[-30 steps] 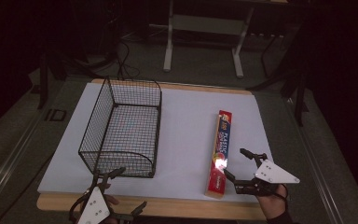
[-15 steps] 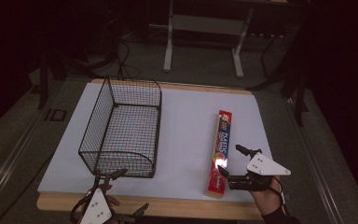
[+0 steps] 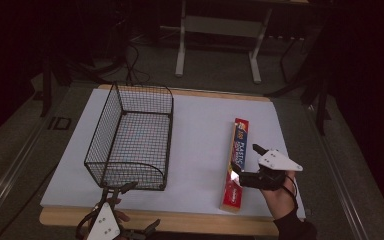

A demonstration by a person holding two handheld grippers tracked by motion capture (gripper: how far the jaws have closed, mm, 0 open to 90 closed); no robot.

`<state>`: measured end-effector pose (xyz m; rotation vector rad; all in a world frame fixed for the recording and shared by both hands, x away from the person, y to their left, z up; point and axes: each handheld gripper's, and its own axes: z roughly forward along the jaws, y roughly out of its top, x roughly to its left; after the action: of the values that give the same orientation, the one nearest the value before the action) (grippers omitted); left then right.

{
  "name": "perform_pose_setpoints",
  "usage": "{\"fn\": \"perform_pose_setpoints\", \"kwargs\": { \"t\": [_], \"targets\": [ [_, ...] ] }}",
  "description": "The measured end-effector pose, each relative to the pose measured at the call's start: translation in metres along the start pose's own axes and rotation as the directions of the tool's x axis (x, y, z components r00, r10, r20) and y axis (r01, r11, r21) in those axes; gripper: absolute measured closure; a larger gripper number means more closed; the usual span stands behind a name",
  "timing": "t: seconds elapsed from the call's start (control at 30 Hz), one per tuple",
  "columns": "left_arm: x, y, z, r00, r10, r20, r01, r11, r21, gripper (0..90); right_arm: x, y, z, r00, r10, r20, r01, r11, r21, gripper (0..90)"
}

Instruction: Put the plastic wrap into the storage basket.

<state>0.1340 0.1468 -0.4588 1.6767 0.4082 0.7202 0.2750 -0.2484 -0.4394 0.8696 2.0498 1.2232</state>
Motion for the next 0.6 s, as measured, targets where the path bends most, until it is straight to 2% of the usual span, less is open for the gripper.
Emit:
{"fn": "perform_pose_setpoints", "kwargs": {
  "t": [0.1, 0.13, 0.17, 0.2, 0.37, 0.43, 0.5, 0.6],
  "targets": [
    [0.000, 0.000, 0.000, 1.0000, 0.001, 0.002, -0.001, 1.0000, 0.001, 0.1, -0.004, 0.006, 0.005, 0.9990, 0.043, 0.012, -0.043, 0.998, 0.040, 10.5],
    [0.000, 0.000, 0.000, 1.0000, 0.000, 0.002, 0.000, 1.0000, -0.001, 0.1, -0.004, 0.006, 0.005, 0.9990, 0.043, 0.012, -0.043, 0.998, 0.040, 10.5],
    [0.000, 0.000, 0.000, 1.0000, 0.000, 0.002, 0.000, 1.0000, -0.001, 0.1, -0.005, 0.008, 0.007, 0.9986, 0.041, 0.033, -0.043, 0.998, 0.051, 10.5],
    [-0.001, 0.000, 0.001, 1.0000, -0.001, 0.006, 0.001, 1.0000, -0.001, 0.1, -0.008, 0.012, 0.012, 0.9972, 0.054, 0.053, -0.057, 0.996, 0.071, 10.5],
    [-0.002, 0.001, 0.000, 0.9999, 0.000, 0.011, 0.000, 1.0000, -0.004, 0.1, -0.011, 0.016, 0.021, 0.9923, 0.104, 0.067, -0.111, 0.987, 0.113, 10.5],
    [-0.002, 0.002, 0.000, 1.0000, 0.001, 0.010, -0.001, 1.0000, -0.004, 0.1, -0.012, 0.017, 0.025, 0.9872, 0.132, 0.090, -0.143, 0.981, 0.135, 9.7],
    [-0.002, 0.002, 0.000, 0.9999, 0.000, 0.011, 0.000, 1.0000, -0.004, 0.1, -0.011, 0.020, 0.031, 0.9782, 0.151, 0.143, -0.174, 0.971, 0.163, 9.6],
    [-0.002, 0.002, 0.000, 0.9999, -0.001, 0.011, 0.001, 1.0000, -0.005, 0.1, -0.011, 0.023, 0.039, 0.9671, 0.212, 0.141, -0.239, 0.946, 0.220, 9.6]
  ]
}}
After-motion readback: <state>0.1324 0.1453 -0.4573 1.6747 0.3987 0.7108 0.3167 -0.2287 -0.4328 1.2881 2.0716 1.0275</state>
